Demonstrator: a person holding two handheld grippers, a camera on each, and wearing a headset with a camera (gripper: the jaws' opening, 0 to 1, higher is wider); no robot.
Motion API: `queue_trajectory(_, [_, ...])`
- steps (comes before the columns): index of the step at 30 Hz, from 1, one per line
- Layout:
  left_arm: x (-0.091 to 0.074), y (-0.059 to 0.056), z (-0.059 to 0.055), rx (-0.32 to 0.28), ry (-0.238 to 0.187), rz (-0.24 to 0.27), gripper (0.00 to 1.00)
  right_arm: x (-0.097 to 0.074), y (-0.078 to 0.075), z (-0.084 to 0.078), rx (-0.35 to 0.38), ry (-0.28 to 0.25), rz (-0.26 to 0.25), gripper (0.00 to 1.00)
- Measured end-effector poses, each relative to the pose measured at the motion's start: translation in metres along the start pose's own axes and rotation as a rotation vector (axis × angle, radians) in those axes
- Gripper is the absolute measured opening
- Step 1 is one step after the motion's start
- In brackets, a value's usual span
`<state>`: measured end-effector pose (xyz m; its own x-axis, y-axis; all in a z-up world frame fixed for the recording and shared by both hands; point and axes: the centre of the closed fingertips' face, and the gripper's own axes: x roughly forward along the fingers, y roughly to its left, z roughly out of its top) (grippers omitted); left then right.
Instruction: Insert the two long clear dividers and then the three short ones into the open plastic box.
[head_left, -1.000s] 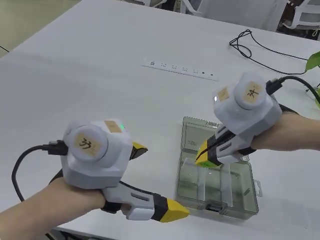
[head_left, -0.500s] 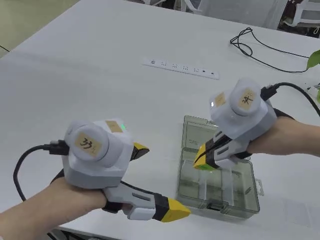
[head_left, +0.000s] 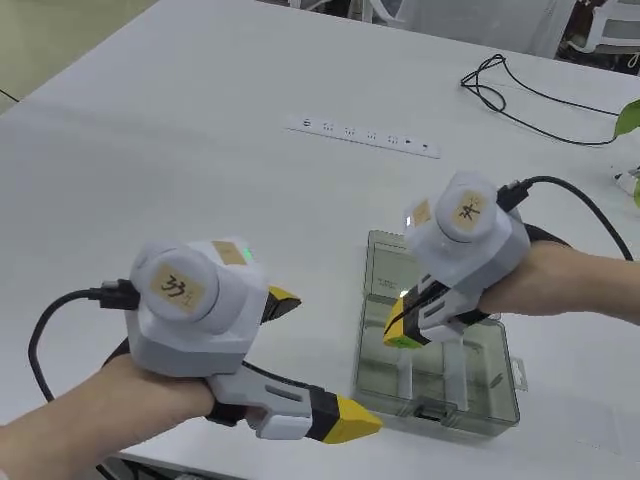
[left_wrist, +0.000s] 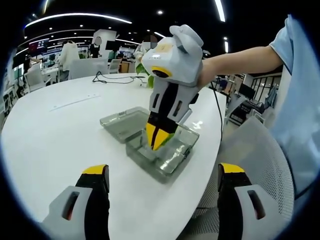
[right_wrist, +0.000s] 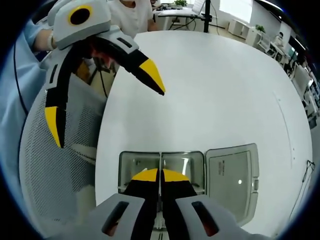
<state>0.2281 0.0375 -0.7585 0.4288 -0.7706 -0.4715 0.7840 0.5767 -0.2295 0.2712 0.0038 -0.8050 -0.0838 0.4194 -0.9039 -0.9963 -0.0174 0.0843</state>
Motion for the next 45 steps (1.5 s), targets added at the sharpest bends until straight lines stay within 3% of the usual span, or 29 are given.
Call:
queue_trajectory(4, [0.001,-0.001,0.001,0.001,-0.003,-0.002,0.91,0.007,0.0,-0.003,-0.01,0.024,0.003,0.02])
queue_trajectory(25, [0.001,-0.006,0.004,0.011,-0.008,-0.014,0.9,0.005,0.002,-0.002,-0.034,0.037,-0.005,0.04])
queue_trajectory(28, [0.0,-0.006,0.004,0.008,-0.009,-0.013,0.9,0.003,0.009,0.0,-0.035,0.021,0.009,0.14])
queue_trajectory(35, [0.0,-0.007,0.001,0.005,-0.001,-0.016,0.91,-0.007,0.01,0.006,-0.073,-0.043,-0.033,0.36])
queue_trajectory(45, [-0.001,-0.006,0.003,0.003,-0.007,-0.008,0.93,-0.017,0.01,0.009,-0.025,-0.138,-0.07,0.74])
